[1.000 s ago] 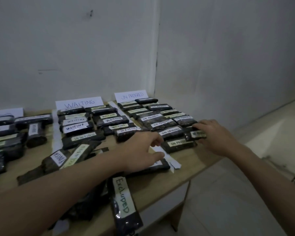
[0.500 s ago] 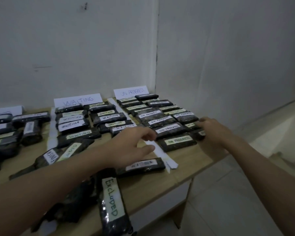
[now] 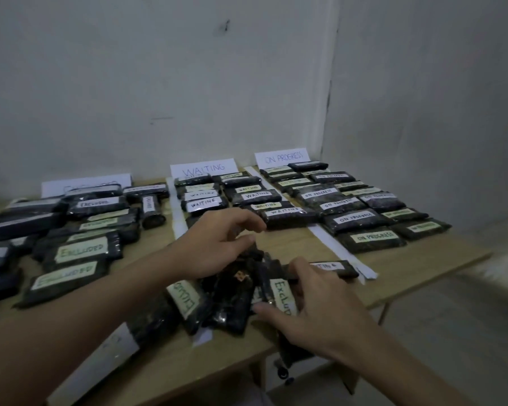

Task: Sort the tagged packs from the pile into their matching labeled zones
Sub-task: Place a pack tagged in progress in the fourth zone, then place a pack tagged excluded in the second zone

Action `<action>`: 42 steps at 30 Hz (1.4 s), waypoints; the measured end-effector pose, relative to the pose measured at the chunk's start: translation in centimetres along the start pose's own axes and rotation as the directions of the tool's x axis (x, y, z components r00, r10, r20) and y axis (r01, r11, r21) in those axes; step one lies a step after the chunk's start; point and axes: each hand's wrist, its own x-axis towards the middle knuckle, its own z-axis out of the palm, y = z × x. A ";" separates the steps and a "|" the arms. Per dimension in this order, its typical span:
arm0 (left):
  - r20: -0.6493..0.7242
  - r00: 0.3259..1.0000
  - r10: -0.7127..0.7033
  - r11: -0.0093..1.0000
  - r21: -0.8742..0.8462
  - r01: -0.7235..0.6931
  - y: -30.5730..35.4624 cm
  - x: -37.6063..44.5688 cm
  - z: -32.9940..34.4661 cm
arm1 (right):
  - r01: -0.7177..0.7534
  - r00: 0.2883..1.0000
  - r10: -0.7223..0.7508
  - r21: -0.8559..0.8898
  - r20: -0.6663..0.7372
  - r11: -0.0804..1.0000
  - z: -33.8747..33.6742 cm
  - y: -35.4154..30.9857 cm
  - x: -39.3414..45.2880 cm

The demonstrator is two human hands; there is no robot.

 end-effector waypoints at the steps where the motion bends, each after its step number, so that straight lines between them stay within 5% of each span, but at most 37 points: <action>1: -0.009 1.000 -0.007 1.000 -0.005 0.007 -0.2 -0.5 -0.4 | -0.031 0.999 0.031 -0.009 0.015 0.999 0.3 -0.3 -0.1; 7: -0.060 0.998 0.007 0.999 -0.049 -0.010 -1.1 -2.6 -2.3 | -0.115 0.989 0.108 -0.064 -0.102 0.991 -0.7 -2.3 -0.6; 14: -0.048 0.994 -0.100 0.988 -0.125 0.093 -3.7 -5.6 -4.7 | 0.189 0.844 -0.317 -0.312 -0.433 0.931 -1.0 -4.9 1.7; 23: -0.106 0.983 -0.152 0.923 0.341 0.179 -10.1 -14.0 -13.2 | 0.341 0.786 -0.454 -0.319 -0.420 0.884 2.2 -10.6 7.9; 29: -0.217 0.924 -0.314 0.843 0.385 0.376 -13.5 -20.1 -17.5 | 0.482 0.764 -0.570 -0.320 -0.301 0.816 5.4 -17.3 11.5; 34: -0.252 0.885 -0.391 0.803 0.376 0.463 -15.7 -24.9 -18.4 | 0.616 0.785 -0.617 -0.156 0.045 0.772 8.8 -23.9 12.0; 37: -0.278 0.844 -0.458 0.770 0.350 0.533 -17.0 -27.6 -19.3 | 0.709 0.686 -0.662 -0.073 0.304 0.701 10.9 -27.9 11.8; 42: -0.353 0.804 -0.479 0.746 0.318 0.585 -17.9 -30.5 -19.8 | 0.820 0.522 -0.720 -0.035 0.457 0.572 14.4 -33.1 11.2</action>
